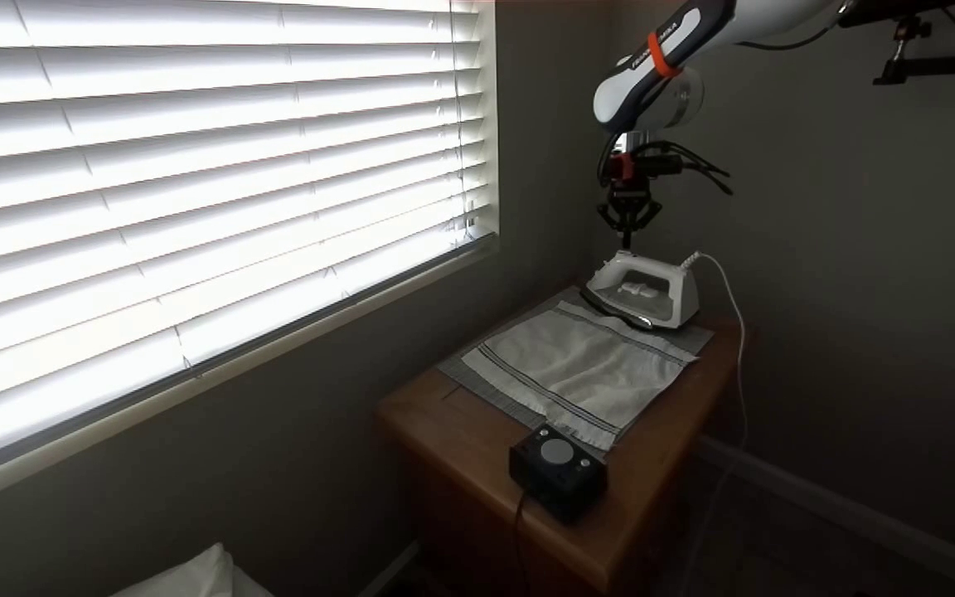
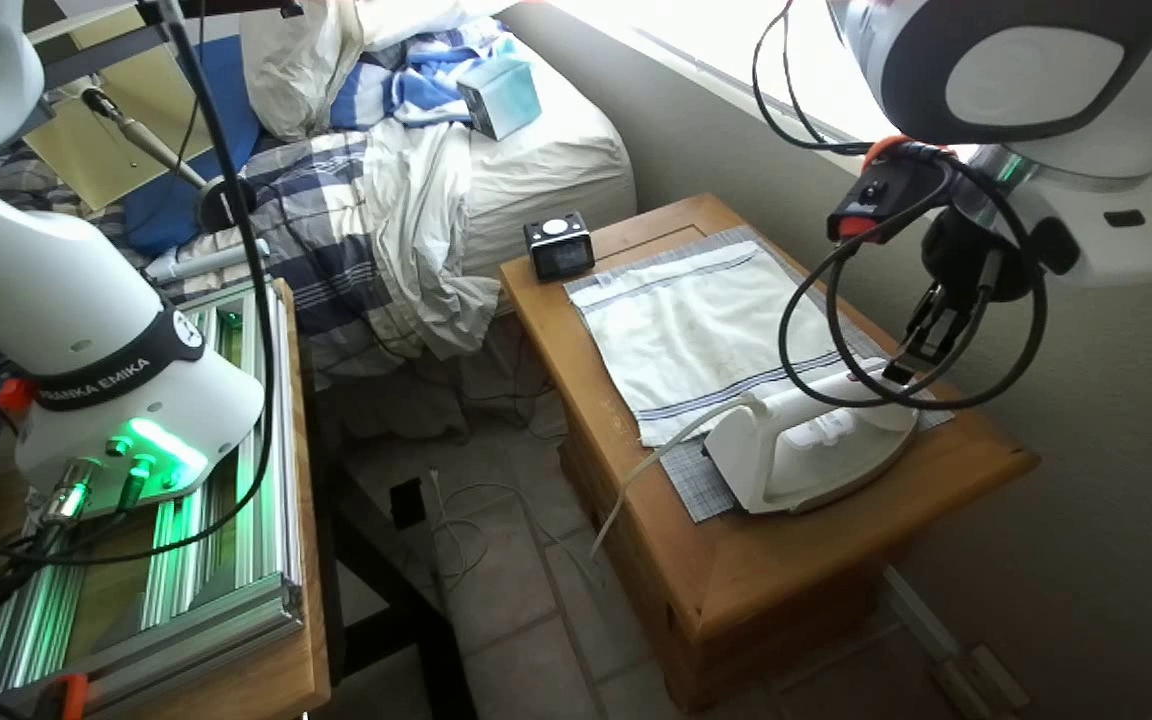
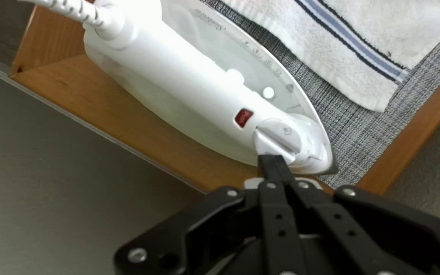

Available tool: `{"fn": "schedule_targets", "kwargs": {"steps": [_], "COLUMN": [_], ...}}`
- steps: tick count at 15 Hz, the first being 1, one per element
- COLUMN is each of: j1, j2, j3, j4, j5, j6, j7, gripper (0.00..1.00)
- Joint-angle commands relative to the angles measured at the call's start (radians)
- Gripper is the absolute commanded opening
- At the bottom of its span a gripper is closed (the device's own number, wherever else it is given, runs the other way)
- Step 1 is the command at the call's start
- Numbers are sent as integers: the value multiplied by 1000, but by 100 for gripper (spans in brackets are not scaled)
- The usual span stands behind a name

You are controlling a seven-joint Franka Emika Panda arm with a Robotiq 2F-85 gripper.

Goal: Press a button on the pressing iron

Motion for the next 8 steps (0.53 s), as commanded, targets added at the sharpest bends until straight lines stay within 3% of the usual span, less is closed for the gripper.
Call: {"fn": "schedule_targets", "kwargs": {"steps": [1, 8], "j1": [1, 9], "j2": [33, 52], "j3": [-11, -18], "j4": [59, 75], "j5": [18, 6], "j6": [-52, -72], "j7": [29, 63], "gripper": [0, 0]}}
